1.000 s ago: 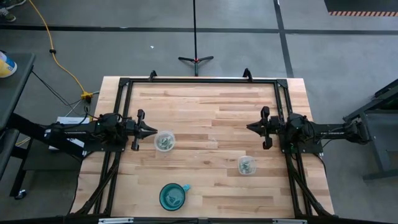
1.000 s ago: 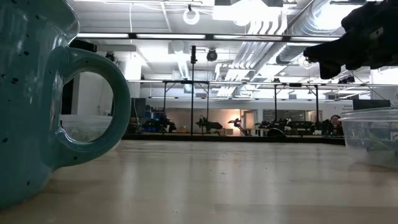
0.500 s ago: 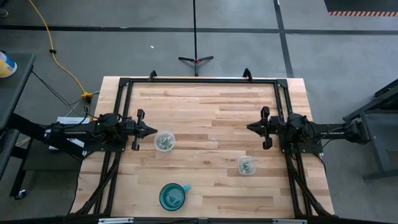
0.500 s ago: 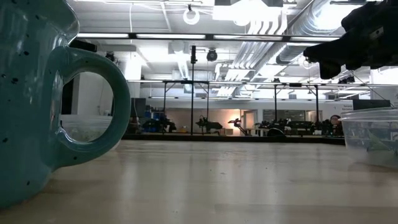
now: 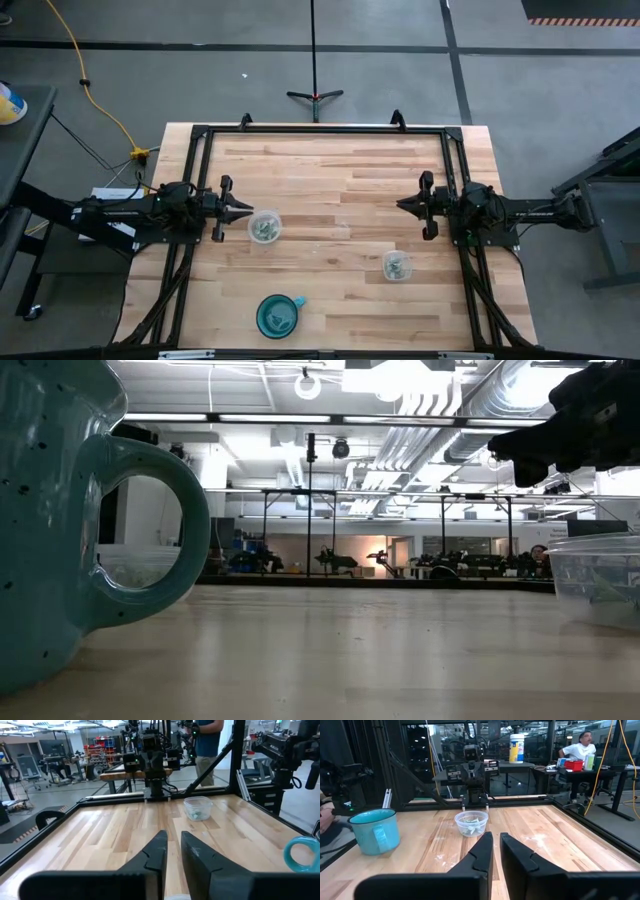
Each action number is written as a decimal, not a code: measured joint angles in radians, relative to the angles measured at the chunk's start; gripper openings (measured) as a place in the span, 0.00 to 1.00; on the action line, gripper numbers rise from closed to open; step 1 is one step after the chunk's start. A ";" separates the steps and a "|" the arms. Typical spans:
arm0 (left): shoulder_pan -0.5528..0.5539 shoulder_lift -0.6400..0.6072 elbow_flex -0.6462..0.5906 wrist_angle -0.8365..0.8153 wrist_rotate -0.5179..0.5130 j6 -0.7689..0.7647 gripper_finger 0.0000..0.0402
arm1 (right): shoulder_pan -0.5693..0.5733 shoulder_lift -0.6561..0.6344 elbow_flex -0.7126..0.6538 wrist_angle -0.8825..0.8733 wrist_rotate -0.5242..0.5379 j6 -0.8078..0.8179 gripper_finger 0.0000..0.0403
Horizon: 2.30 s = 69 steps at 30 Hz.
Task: Sort candy
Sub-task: Return to Home Position
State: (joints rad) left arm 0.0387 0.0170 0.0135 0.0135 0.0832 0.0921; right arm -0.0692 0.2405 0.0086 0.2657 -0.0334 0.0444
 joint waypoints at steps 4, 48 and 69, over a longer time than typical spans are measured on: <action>0.000 0.000 0.000 0.000 0.000 0.000 0.23 | 0.000 0.000 0.000 0.000 0.000 0.000 0.07; 0.000 0.000 0.000 0.000 0.005 0.000 0.23 | 0.000 0.000 -0.001 0.000 0.000 0.000 0.07; 0.000 0.000 0.000 0.000 0.004 0.000 0.23 | 0.000 0.000 -0.001 0.000 0.000 0.000 0.08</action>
State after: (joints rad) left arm 0.0391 0.0174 0.0135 0.0132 0.0872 0.0920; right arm -0.0692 0.2405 0.0078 0.2654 -0.0338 0.0444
